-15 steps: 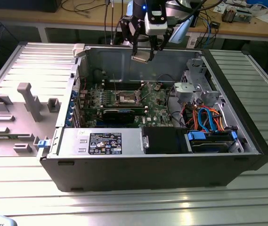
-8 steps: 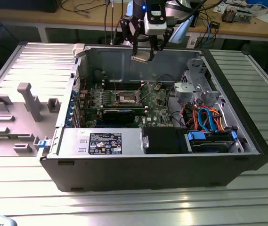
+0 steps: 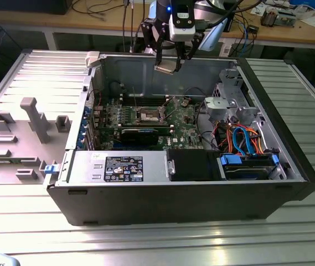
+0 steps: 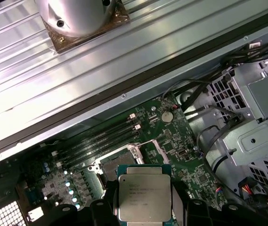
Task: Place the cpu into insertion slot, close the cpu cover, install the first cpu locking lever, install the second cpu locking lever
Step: 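Place the cpu into insertion slot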
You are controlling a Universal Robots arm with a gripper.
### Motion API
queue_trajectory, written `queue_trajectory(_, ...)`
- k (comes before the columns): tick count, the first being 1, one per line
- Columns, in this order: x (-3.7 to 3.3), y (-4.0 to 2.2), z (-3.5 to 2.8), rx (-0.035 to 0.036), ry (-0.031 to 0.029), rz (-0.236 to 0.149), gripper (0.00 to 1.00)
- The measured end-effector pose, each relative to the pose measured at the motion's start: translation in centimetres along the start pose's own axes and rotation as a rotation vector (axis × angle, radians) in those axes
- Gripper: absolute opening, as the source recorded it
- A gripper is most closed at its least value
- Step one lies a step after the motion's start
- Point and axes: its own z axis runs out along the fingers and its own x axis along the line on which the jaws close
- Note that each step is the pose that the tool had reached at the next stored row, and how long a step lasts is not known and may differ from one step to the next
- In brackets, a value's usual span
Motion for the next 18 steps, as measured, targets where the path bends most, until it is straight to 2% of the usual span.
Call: queue_trajectory(18,0.00,0.00,0.00,-0.0002,-0.0010,0.012,0.54)
